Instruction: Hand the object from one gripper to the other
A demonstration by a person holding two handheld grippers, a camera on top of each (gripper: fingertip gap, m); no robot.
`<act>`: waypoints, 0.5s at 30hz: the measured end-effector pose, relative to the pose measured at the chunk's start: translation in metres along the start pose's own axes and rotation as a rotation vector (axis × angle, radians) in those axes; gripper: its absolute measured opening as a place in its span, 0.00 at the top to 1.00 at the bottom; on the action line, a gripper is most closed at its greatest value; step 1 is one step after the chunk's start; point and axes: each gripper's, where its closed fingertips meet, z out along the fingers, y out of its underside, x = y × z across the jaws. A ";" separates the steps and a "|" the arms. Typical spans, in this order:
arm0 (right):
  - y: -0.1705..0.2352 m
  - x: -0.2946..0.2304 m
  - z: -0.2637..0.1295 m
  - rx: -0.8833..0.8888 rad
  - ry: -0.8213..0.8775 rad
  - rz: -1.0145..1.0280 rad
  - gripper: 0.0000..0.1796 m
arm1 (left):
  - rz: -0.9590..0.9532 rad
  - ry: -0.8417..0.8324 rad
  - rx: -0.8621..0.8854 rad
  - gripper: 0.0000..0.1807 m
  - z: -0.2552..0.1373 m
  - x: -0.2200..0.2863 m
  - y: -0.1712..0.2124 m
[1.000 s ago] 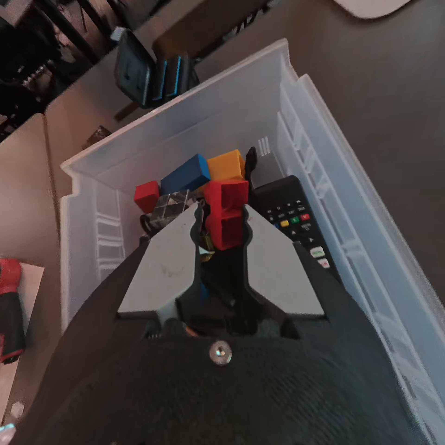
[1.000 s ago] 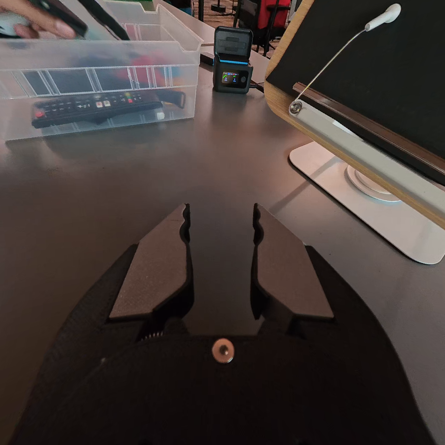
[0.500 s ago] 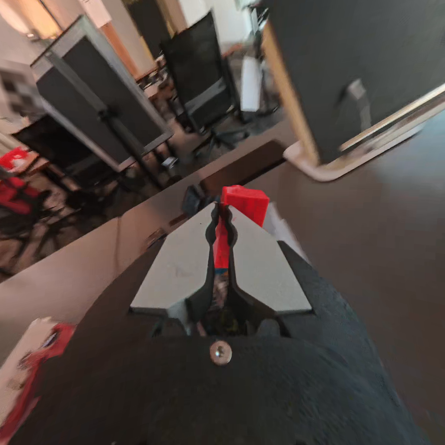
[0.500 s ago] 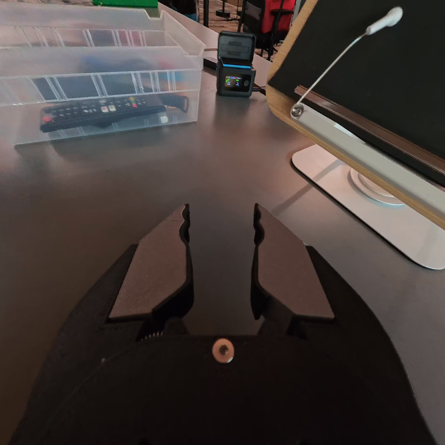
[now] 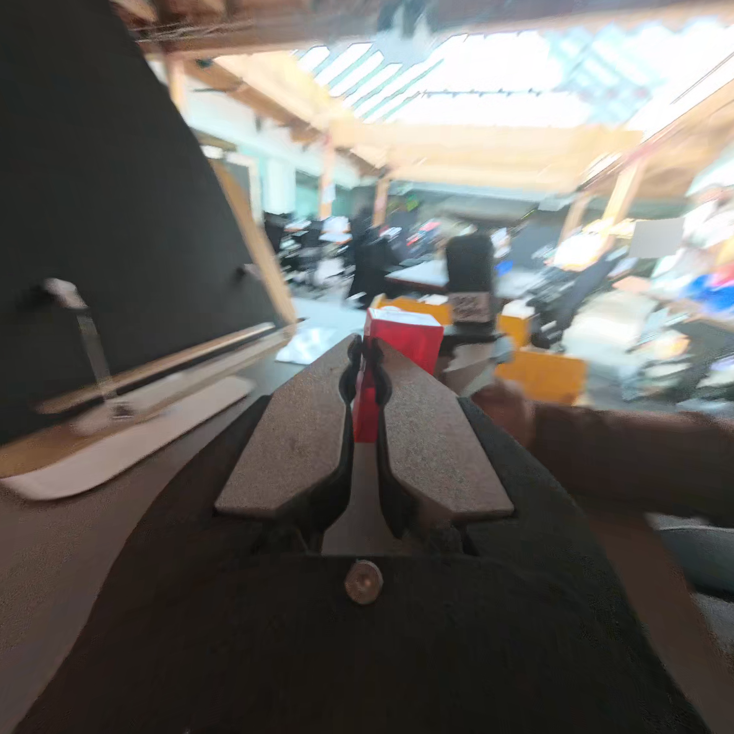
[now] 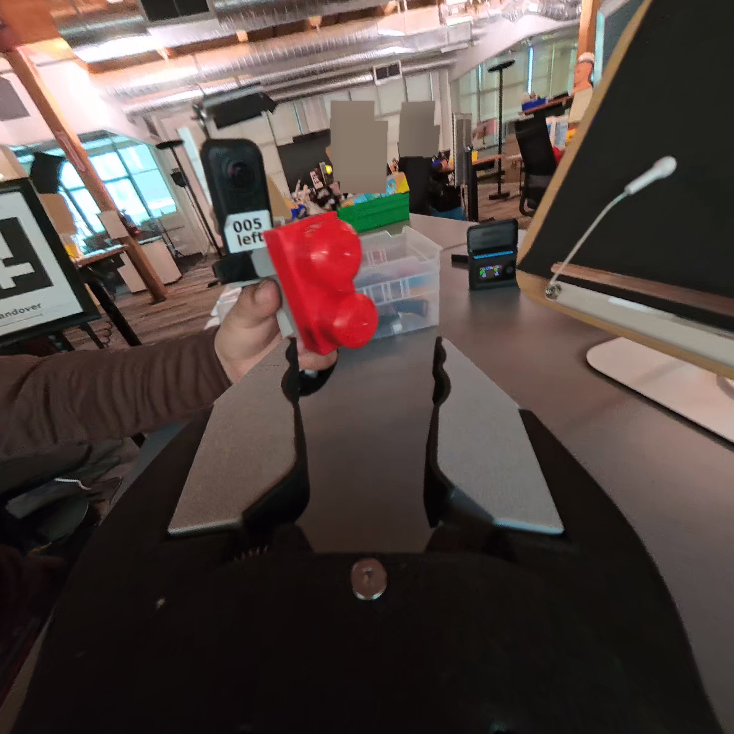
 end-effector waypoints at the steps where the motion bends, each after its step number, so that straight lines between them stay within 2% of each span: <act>1: 0.004 0.001 0.000 -0.018 0.000 0.002 0.63 | -0.042 0.042 0.052 1.00 0.002 0.002 0.005; 3: 0.009 0.002 0.003 -0.036 -0.011 0.006 0.63 | -0.059 -0.004 0.095 1.00 0.006 -0.010 0.010; 6: 0.009 -0.004 0.007 -0.020 -0.061 0.027 0.66 | -0.002 0.080 0.110 1.00 0.002 0.005 0.008; 9: 0.005 -0.022 0.011 0.004 -0.190 0.093 0.74 | -0.064 0.107 0.091 1.00 0.001 0.007 0.015; 11: 0.003 -0.028 0.013 0.012 -0.239 0.131 0.71 | -0.107 0.119 0.147 1.00 -0.001 0.004 0.006; 15: -0.003 -0.029 0.014 0.055 -0.279 0.149 0.79 | -0.210 0.163 0.199 1.00 -0.002 0.007 0.001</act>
